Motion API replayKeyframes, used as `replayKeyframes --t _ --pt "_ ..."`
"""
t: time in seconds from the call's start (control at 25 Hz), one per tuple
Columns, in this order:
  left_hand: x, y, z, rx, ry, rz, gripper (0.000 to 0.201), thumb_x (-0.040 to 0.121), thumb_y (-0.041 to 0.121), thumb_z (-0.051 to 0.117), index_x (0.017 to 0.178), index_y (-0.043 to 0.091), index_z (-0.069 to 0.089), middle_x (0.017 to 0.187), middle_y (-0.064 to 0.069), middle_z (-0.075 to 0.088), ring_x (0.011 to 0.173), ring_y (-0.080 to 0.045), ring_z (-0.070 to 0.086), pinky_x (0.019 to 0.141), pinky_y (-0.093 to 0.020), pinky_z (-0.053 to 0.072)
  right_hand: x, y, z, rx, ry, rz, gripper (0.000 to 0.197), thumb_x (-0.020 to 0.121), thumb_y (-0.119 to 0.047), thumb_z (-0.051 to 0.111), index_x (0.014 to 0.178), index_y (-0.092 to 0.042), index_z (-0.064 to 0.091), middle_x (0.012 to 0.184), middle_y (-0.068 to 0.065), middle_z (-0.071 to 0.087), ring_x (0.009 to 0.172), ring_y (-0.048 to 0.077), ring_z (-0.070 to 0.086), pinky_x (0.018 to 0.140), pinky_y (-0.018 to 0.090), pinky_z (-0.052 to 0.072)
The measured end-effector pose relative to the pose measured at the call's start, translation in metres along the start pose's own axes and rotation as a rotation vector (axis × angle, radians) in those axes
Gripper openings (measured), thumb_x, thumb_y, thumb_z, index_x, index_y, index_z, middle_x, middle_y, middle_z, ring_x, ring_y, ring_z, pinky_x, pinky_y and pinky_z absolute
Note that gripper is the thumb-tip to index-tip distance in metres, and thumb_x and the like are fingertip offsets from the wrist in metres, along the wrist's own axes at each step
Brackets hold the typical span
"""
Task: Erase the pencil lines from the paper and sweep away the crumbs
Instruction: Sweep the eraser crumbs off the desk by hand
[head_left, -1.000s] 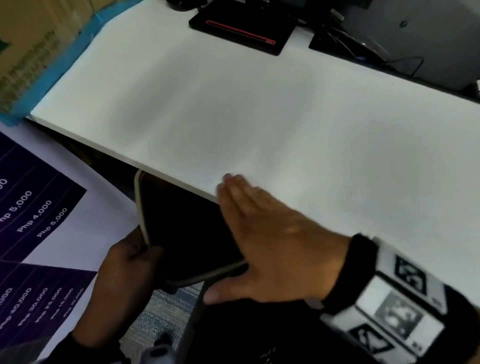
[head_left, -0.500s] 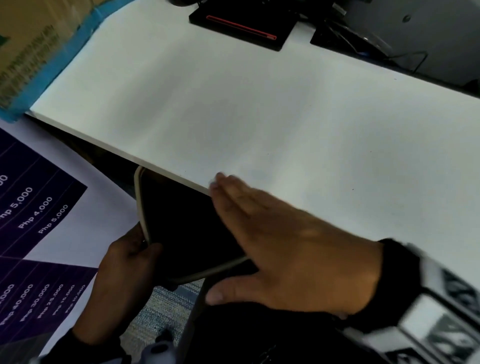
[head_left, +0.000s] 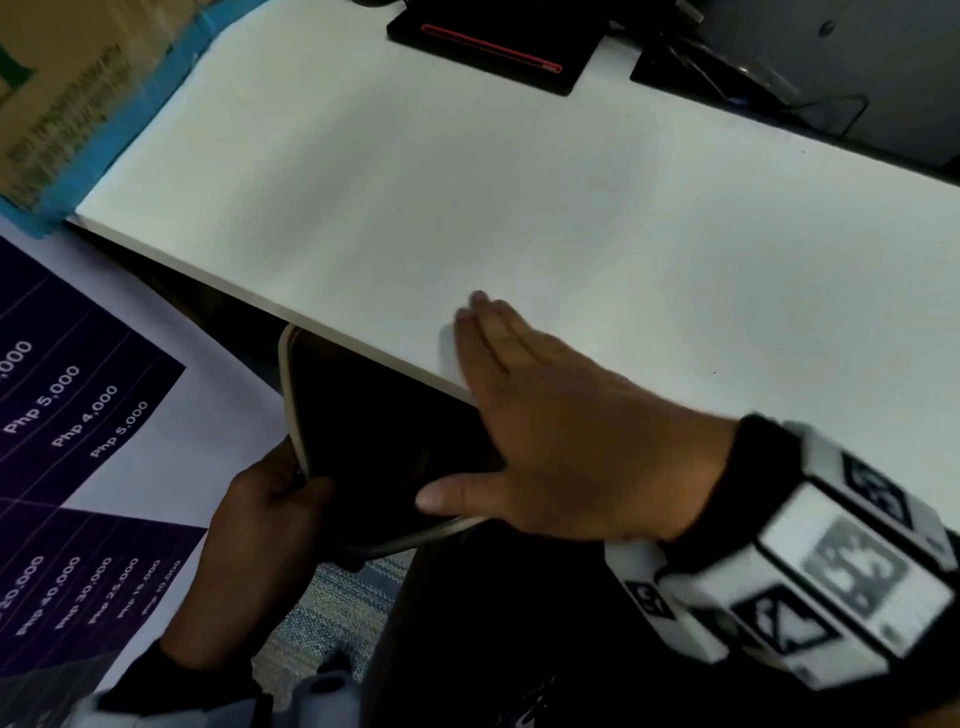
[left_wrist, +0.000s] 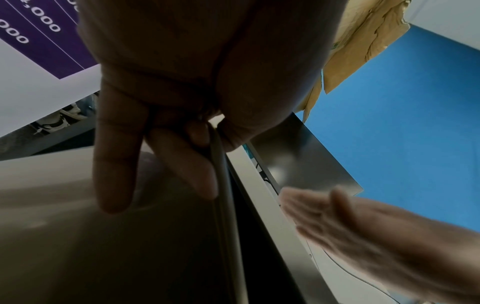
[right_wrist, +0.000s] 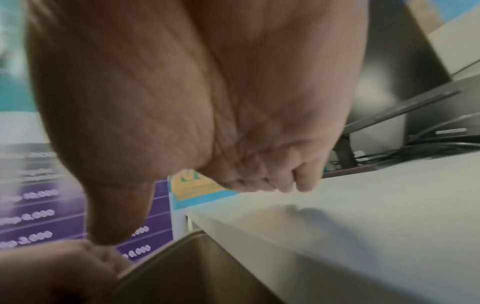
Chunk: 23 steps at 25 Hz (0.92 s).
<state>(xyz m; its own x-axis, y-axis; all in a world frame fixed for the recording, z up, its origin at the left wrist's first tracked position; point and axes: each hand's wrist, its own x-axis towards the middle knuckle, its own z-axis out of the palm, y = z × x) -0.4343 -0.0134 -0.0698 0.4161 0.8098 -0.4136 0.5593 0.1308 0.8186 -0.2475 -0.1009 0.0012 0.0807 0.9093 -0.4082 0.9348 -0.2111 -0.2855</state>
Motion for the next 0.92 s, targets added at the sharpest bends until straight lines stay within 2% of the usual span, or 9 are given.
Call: replayKeyframes --t 0.08,0.2,0.28,0.4,0.48,0.6,0.68,0.8,0.92 --pt "-0.001 0.002 0.0 -0.006 0.002 -0.003 0.028 0.09 -0.008 0.049 0.088 0.012 0.069 0.062 -0.01 0.069 0.048 -0.031 0.066 0.048 -0.037 0.053 0.0 -0.002 0.004 -0.076 -0.079 -0.02 0.125 0.075 -0.078 0.05 0.148 -0.006 -0.022 0.155 0.012 -0.03 0.145 0.022 -0.025 0.122 0.04 -0.001" --pt "-0.001 0.003 0.0 -0.003 -0.008 0.009 0.027 0.089 -0.008 0.049 0.086 0.01 0.068 0.06 -0.013 0.068 0.047 -0.032 0.066 0.053 -0.04 0.052 -0.016 -0.016 0.007 -0.022 -0.165 -0.134 0.124 0.074 -0.08 0.051 0.149 -0.014 -0.023 0.155 0.002 -0.031 0.144 0.012 -0.026 0.119 0.03 -0.009" --pt "0.0 0.002 -0.001 -0.002 -0.018 0.006 0.026 0.088 -0.008 0.049 0.086 0.01 0.068 0.061 -0.014 0.068 0.048 -0.033 0.066 0.056 -0.044 0.054 -0.018 0.004 -0.005 0.022 -0.094 -0.034 0.123 0.071 -0.084 0.045 0.149 -0.014 -0.022 0.157 0.002 -0.029 0.145 0.011 -0.023 0.118 0.026 -0.009" --pt "0.0 0.0 0.0 -0.003 -0.007 -0.001 0.029 0.087 -0.009 0.049 0.088 0.011 0.069 0.064 -0.012 0.069 0.049 -0.034 0.066 0.055 -0.043 0.054 -0.013 0.035 -0.015 -0.025 -0.072 0.211 0.13 0.063 -0.092 0.034 0.147 -0.012 -0.026 0.155 0.008 -0.031 0.145 0.019 -0.024 0.122 0.036 -0.002" --pt "0.0 0.002 0.0 -0.007 0.001 -0.007 0.028 0.087 -0.009 0.049 0.085 0.011 0.069 0.062 -0.012 0.068 0.048 -0.034 0.065 0.055 -0.043 0.055 -0.011 0.023 -0.003 -0.055 -0.129 0.128 0.133 0.063 -0.092 0.037 0.146 -0.01 -0.028 0.153 0.009 -0.036 0.143 0.021 -0.03 0.121 0.04 -0.003" --pt "-0.002 0.004 0.002 0.012 0.002 -0.006 0.026 0.088 -0.008 0.048 0.084 0.01 0.067 0.059 -0.014 0.067 0.048 -0.033 0.066 0.058 -0.046 0.055 -0.025 -0.01 0.01 0.041 -0.155 -0.061 0.127 0.069 -0.088 0.042 0.147 -0.015 -0.027 0.153 -0.001 -0.037 0.14 0.009 -0.034 0.118 0.03 -0.011" --pt "-0.003 0.004 0.002 0.01 -0.011 -0.014 0.027 0.088 -0.007 0.048 0.086 0.011 0.068 0.061 -0.014 0.068 0.05 -0.034 0.066 0.064 -0.052 0.056 -0.036 0.001 0.005 0.05 -0.102 0.031 0.123 0.071 -0.087 0.038 0.146 -0.017 -0.03 0.152 -0.002 -0.038 0.14 0.008 -0.033 0.118 0.029 -0.012" --pt "-0.002 0.0 0.001 0.006 -0.01 -0.023 0.028 0.088 -0.008 0.048 0.087 0.011 0.069 0.062 -0.013 0.069 0.05 -0.035 0.066 0.066 -0.055 0.057 -0.049 0.015 0.008 -0.072 -0.134 0.189 0.123 0.072 -0.087 0.033 0.142 -0.011 -0.035 0.149 0.009 -0.041 0.14 0.02 -0.035 0.12 0.036 -0.009" --pt "-0.003 0.0 0.002 0.026 0.0 -0.01 0.03 0.089 -0.007 0.049 0.087 0.015 0.069 0.062 -0.01 0.069 0.05 -0.034 0.067 0.064 -0.051 0.057 -0.042 -0.019 0.021 0.011 -0.152 -0.005 0.123 0.076 -0.078 0.049 0.146 -0.012 -0.029 0.152 0.006 -0.038 0.14 0.016 -0.034 0.117 0.031 -0.017"
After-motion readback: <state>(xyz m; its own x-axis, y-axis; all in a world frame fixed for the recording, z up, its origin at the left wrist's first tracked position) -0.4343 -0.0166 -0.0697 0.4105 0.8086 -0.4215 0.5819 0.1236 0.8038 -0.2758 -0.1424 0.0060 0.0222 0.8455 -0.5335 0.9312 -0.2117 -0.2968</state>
